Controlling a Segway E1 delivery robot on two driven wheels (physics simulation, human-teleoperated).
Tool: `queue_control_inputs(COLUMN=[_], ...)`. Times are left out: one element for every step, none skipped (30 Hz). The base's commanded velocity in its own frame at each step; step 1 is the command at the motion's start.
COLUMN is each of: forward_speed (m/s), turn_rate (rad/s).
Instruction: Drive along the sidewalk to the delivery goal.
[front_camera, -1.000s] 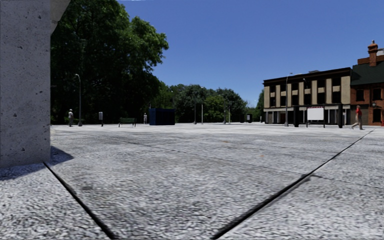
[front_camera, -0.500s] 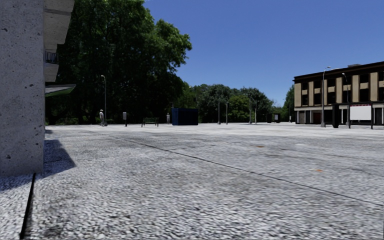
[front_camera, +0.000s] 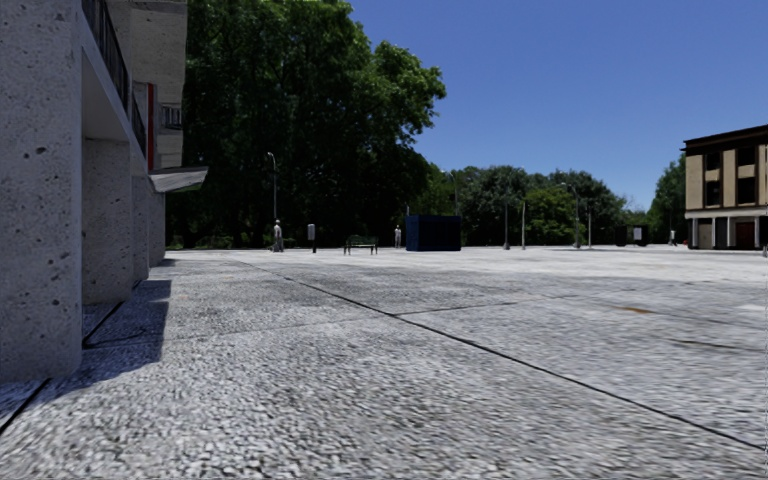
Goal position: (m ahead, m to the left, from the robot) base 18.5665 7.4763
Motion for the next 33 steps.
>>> queue_control_inputs(forward_speed=[2.00,2.00,2.00,2.00,2.00,2.00,2.00,2.00,2.00,2.00,2.00,2.00,2.00,2.00,2.00,2.00,2.00,2.00,2.00,2.00,2.00,2.00,2.00,2.00,2.00,2.00,2.00,2.00,2.00,2.00,2.00,2.00,2.00], turn_rate=[0.49,0.49,0.49,0.49,0.49,0.49,0.49,0.49,0.49,0.49,0.49,0.49,0.49,0.49,0.49,0.49,0.49,0.49,0.49,0.49,0.49,0.49,0.49,0.49,0.49,0.49,0.49,0.49,0.49,0.49,0.49,0.49,0.49])
